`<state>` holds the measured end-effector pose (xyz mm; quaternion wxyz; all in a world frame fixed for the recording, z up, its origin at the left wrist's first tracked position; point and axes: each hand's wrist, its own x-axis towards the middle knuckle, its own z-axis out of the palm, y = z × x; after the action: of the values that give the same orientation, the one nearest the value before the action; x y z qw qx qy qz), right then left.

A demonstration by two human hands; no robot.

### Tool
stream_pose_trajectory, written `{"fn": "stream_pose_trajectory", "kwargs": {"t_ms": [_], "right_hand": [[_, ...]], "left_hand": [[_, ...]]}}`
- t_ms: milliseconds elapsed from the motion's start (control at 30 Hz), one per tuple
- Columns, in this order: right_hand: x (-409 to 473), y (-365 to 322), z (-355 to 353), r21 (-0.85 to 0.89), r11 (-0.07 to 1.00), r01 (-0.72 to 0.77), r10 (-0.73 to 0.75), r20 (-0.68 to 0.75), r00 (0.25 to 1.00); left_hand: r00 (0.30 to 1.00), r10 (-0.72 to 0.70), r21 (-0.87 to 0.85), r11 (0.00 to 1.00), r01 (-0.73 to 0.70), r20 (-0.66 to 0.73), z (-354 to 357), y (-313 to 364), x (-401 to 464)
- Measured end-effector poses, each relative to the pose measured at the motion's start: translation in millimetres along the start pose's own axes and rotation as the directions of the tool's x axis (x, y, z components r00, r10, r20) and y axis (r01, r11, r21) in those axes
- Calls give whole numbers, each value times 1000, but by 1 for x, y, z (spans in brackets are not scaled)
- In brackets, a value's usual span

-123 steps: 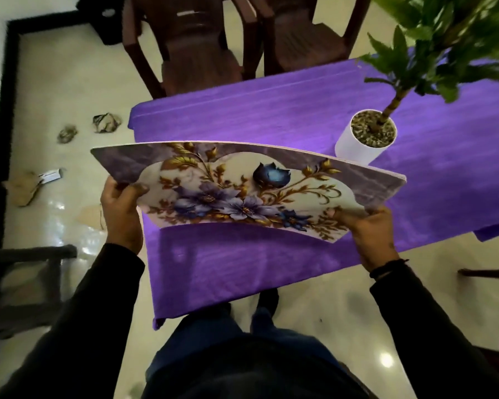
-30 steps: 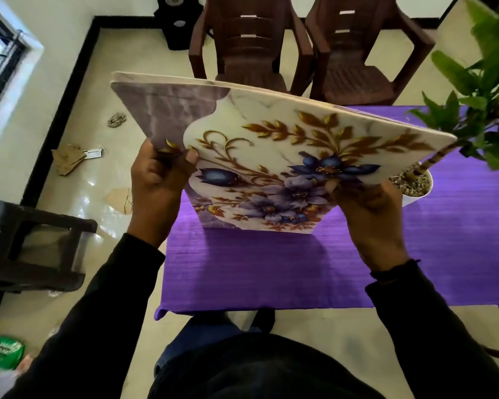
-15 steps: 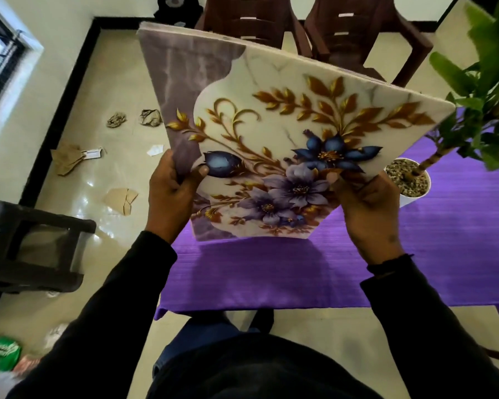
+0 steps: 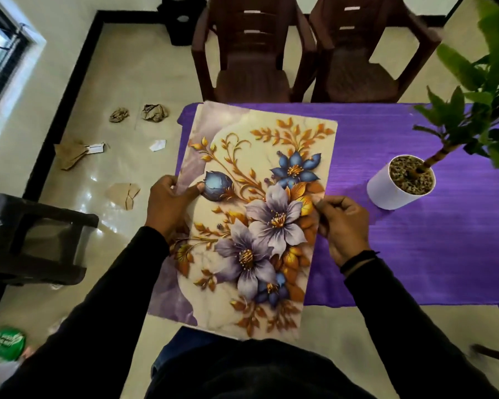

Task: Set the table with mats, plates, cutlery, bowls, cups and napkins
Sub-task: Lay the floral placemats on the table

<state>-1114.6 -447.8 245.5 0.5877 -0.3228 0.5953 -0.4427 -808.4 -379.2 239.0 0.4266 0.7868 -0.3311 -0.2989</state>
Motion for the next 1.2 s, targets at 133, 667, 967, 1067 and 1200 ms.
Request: {"fn": "stream_pose_trajectory", "kwargs": {"t_ms": [133,667,967,1067,1200], "right_hand": [[-3,15,0,-70,996,-60,60,-3,998],[7,36,-2,-130,987,-92,83,-70,994],[12,60,-8,-132,979,-153,118,-243,963],[11,71,-15,-43,975,-217,196,-290,937],[3,82,-22,57,970,-237,240,-389,890]], "left_hand": [[992,-109,-8,994,110,66,3,-18,-7],[943,-249,-222,929,297,220,-11,-40,-7],[977,-181,-198,960,200,109,-24,-44,-5],[993,-109,-155,981,114,38,-36,-40,2],[998,58,-39,997,-59,-22,-54,-24,15]]}}
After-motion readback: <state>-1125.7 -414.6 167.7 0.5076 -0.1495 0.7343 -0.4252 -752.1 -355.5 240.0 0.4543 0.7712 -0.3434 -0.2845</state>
